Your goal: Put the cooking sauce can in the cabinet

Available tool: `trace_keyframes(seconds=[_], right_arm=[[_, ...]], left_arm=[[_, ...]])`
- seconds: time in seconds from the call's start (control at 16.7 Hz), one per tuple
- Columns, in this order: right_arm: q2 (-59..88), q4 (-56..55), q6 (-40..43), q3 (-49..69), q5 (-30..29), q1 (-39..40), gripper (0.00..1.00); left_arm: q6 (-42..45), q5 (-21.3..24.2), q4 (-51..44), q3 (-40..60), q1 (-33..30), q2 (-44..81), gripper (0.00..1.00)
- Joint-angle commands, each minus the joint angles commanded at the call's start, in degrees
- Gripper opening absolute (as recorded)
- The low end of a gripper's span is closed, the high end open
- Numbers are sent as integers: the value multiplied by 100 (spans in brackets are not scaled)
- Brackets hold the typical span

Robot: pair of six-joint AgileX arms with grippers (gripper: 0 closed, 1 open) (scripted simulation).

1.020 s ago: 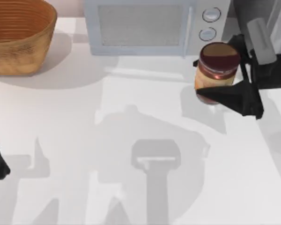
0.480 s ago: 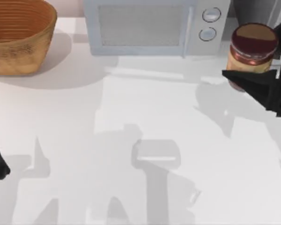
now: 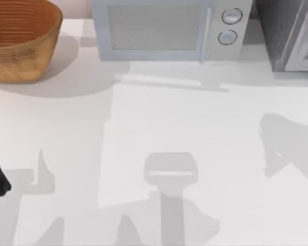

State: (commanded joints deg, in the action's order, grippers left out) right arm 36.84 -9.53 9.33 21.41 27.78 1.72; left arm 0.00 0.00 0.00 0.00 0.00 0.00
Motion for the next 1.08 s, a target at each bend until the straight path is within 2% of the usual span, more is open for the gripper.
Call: trace_keyframes(seconds=[0.24, 0.48, 0.66, 1.08], right_arm=[[-2110, 495, -518, -1115, -1478, -107, 0], [-3364, 854, -849, -1915, -2500, -167, 0], [-3684, 953, -933, -2141, -2778, -172, 0], [-3489, 1009, -938, -1946, -2792, -129, 0]], left_arm=[[0, 0, 0, 0, 0, 0, 100], [0, 0, 0, 0, 0, 0, 100], [0, 0, 0, 0, 0, 0, 100], [0, 0, 0, 0, 0, 0, 100]])
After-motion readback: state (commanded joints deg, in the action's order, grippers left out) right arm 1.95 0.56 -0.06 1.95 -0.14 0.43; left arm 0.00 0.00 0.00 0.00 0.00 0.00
